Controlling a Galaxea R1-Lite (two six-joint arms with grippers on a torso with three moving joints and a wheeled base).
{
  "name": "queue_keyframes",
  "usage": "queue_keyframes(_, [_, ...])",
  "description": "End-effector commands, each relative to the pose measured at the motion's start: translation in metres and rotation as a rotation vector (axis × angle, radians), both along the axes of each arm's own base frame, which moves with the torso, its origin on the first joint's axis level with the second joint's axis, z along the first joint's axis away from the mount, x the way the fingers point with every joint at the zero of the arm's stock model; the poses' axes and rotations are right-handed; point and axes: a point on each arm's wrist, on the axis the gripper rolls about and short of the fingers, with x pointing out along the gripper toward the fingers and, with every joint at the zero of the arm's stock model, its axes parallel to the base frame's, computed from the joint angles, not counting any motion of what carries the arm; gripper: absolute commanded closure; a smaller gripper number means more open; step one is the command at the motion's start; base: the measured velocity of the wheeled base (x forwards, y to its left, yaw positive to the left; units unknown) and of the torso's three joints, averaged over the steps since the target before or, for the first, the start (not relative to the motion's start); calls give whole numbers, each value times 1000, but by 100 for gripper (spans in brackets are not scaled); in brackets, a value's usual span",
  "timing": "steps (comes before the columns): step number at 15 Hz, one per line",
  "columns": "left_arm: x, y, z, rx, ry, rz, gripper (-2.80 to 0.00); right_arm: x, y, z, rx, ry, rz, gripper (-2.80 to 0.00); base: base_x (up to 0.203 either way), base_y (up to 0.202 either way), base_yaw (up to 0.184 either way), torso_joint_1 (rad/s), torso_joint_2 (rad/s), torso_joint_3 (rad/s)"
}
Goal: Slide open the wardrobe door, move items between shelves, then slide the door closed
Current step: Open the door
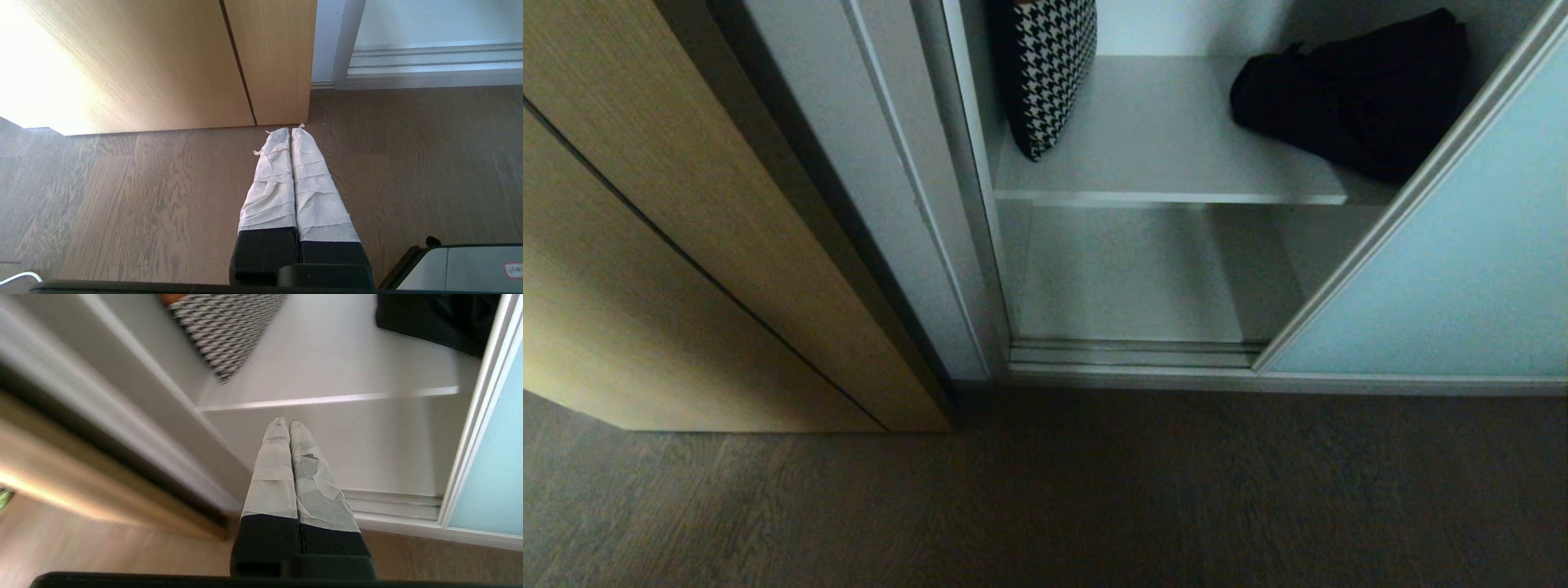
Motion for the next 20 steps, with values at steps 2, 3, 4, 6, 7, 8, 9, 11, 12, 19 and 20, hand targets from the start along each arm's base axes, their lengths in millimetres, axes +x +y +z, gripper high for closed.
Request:
queue_keyframes(2, [0, 0, 0, 1, 3, 0, 0, 74, -11, 2, 19, 42, -99, 0, 0, 0, 0, 0, 0, 0])
queue_keyframes(3, [0, 0, 0, 1, 3, 0, 0, 87, -16, 8, 31, 26, -152, 0, 0, 0, 0, 0, 0, 0])
queue_keyframes(4, [0, 0, 0, 1, 3, 0, 0, 97, -20, 11, 43, 17, -195, 0, 0, 0, 0, 0, 0, 0])
queue_keyframes(6, [0, 0, 0, 1, 3, 0, 0, 104, -26, 18, 79, 3, -222, 0, 0, 0, 0, 0, 0, 0])
queue_keyframes(7, [0, 0, 0, 1, 3, 0, 0, 109, -26, 18, 86, 6, -223, 0, 0, 0, 0, 0, 0, 0])
queue_keyframes(8, [0, 0, 0, 1, 3, 0, 0, 114, -27, 17, 89, 10, -226, 0, 0, 0, 0, 0, 0, 0])
queue_keyframes(9, [0, 0, 0, 1, 3, 0, 0, 119, -30, 17, 91, 14, -235, 0, 0, 0, 0, 0, 0, 0])
queue_keyframes(11, [0, 0, 0, 1, 3, 0, 0, 130, -35, 19, 93, 11, -249, 0, 0, 0, 0, 0, 0, 0])
queue_keyframes(12, [0, 0, 0, 1, 3, 0, 0, 134, -36, 22, 94, 5, -250, 0, 0, 0, 0, 0, 0, 0])
queue_keyframes(19, [0, 0, 0, 1, 3, 0, 0, 167, -57, 22, 110, 6, -304, 0, 0, 0, 0, 0, 0, 0])
queue_keyframes(20, [0, 0, 0, 1, 3, 0, 0, 168, -60, 21, 110, 8, -315, 0, 0, 0, 0, 0, 0, 0])
